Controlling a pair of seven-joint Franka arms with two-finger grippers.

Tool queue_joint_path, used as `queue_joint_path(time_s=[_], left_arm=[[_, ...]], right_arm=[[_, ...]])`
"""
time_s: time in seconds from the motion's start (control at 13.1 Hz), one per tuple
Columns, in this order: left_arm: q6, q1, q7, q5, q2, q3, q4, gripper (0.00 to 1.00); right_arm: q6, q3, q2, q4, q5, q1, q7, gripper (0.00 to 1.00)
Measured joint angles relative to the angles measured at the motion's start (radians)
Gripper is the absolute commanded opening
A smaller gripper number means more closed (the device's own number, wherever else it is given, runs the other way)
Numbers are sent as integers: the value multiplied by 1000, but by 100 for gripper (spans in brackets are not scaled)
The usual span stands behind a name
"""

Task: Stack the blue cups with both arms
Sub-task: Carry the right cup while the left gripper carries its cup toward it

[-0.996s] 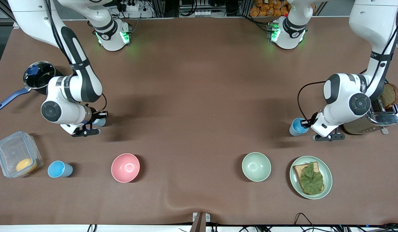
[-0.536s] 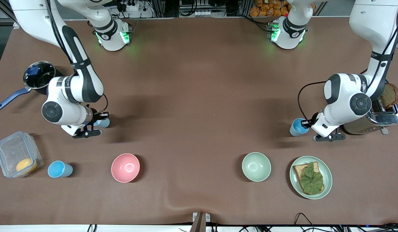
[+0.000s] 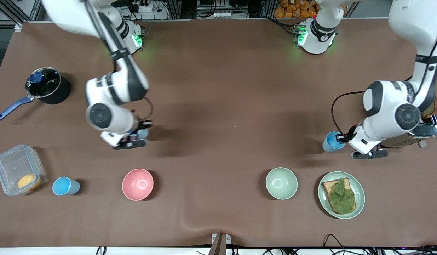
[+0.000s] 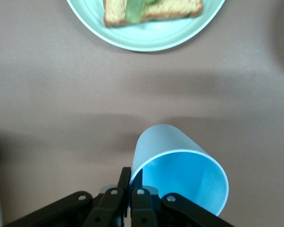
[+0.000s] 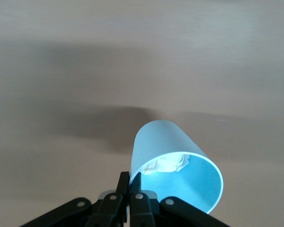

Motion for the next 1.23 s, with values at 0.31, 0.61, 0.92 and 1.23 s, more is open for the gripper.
queue_joint_path(time_s=[0.31,0.61,0.92,1.23], left_arm=[[-97,-4,0,0,-30,-8,88,0],[-125,-6,-26,0,-35,-45,116,0],[-136,-20,-34,0,-36,-47,130,0],[-152,-24,-48,0,-51,-82,138,0]], right_arm=[[14,0,109,124,102,104,19,0],[26,-1,208,208,177,175,20,0],[73,-2,226,213,188,199,52,0],[80,-2,227,213,188,208,62,100]])
